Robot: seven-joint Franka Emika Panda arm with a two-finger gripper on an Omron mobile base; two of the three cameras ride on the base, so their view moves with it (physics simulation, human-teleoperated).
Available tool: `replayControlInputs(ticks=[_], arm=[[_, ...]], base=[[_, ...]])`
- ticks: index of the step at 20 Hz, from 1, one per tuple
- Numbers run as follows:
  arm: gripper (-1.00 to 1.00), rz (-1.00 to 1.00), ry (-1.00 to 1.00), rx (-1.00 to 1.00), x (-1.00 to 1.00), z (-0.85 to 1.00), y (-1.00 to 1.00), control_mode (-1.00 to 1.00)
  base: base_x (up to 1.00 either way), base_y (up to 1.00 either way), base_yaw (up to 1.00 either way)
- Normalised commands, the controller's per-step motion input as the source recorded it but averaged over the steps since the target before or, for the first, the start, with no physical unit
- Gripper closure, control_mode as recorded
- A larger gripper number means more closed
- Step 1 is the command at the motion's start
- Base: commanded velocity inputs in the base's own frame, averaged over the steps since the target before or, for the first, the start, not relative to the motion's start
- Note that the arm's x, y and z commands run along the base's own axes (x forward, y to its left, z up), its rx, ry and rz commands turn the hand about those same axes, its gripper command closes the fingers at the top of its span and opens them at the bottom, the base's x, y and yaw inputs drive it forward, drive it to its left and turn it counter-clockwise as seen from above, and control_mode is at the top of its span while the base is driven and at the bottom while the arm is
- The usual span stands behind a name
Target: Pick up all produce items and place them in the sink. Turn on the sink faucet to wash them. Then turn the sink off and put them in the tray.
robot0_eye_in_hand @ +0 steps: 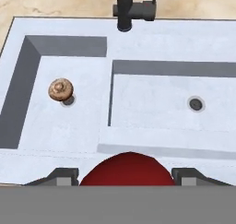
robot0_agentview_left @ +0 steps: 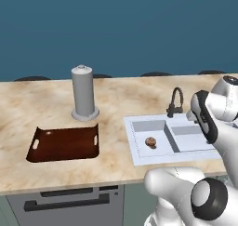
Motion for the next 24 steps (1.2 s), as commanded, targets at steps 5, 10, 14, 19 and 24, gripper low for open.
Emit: replayControlInputs(ticks=[5,10,14,19,24], arm=[[1.00,0.09,0.29,-0.06,0.51,-0.31,0.94,-1.00],[1.00,0.14,0.21,0.00,0.44,-0.14,0.55,-1.00],[1.00,0.14,0.09,0.00,0.39,-0.20,0.28,-1.00],[1.00,0.09,0.00,0.01,0.29,-0.50,0.19,-1.00],[1.00,0.04,0.00,0.00,0.34,-0.64,0.04,-1.00]], base=[[0.00,0.00,0.00],[0.00,0.00,0.00],[0.00,0.00,0.00],[0.00,0.00,0.00],[0.00,0.00,0.00]])
